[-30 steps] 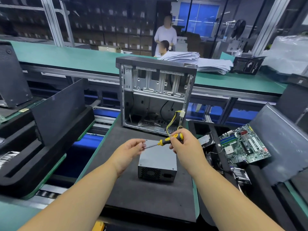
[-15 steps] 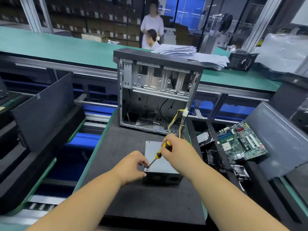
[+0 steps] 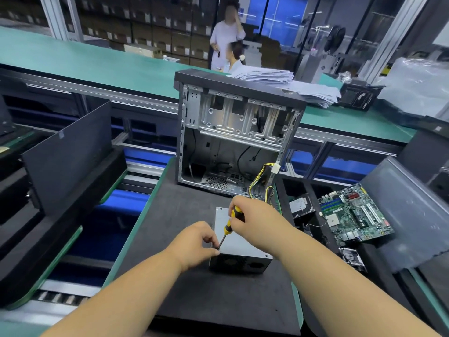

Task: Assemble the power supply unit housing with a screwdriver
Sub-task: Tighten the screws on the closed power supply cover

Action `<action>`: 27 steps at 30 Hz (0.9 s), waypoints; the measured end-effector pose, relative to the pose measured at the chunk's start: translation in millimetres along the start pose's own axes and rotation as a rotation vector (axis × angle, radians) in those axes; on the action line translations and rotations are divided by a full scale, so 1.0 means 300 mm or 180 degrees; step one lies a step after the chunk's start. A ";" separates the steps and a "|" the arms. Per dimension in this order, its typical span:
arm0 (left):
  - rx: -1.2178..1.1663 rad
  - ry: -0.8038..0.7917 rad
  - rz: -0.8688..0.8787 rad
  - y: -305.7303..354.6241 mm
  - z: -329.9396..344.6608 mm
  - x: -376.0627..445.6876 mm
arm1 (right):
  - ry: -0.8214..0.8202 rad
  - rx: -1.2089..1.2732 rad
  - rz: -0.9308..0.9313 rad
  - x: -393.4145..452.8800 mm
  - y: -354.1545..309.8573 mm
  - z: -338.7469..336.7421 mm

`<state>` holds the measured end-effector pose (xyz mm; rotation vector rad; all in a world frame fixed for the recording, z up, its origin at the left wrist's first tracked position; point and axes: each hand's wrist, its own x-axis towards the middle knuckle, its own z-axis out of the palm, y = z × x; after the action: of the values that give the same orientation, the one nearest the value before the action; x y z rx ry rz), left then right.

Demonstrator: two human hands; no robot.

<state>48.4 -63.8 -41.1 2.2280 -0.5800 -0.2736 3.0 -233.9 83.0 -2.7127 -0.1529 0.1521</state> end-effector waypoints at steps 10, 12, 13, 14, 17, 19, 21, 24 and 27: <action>0.0124 -0.0023 0.0023 -0.010 0.004 0.015 | -0.0074 -0.1063 -0.0219 0.050 -0.035 -0.035; 0.0091 -0.0010 0.0044 -0.013 0.007 0.014 | -0.0006 -0.1461 -0.0150 0.060 -0.040 -0.027; 0.0078 -0.0014 0.0058 -0.015 0.008 0.013 | 0.0087 -0.1616 -0.0086 0.063 -0.042 -0.017; 0.0077 -0.0022 0.0067 -0.016 0.009 0.014 | 0.0209 -0.1671 -0.0014 0.063 -0.044 -0.005; 0.0111 -0.0035 0.0069 -0.016 0.009 0.015 | 0.0450 -0.1384 0.0131 0.058 -0.042 0.027; 0.0126 -0.0045 0.0054 -0.015 0.008 0.017 | 0.0478 -0.1086 0.0126 0.057 -0.041 0.032; 0.0148 -0.0042 0.0078 -0.013 0.006 0.018 | 0.0489 -0.0834 0.0087 0.054 -0.039 0.030; 0.0242 -0.0038 0.0201 -0.010 0.006 0.023 | 0.0488 -0.0688 -0.0014 0.050 -0.030 0.035; 0.0264 -0.0154 0.0200 -0.006 0.003 0.030 | 0.0506 -0.0933 -0.0052 0.049 -0.019 0.043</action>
<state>56.5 -67.8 -43.2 2.2834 -0.6976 -0.2761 15.4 -221.7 72.4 -2.9990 -0.1612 -0.0991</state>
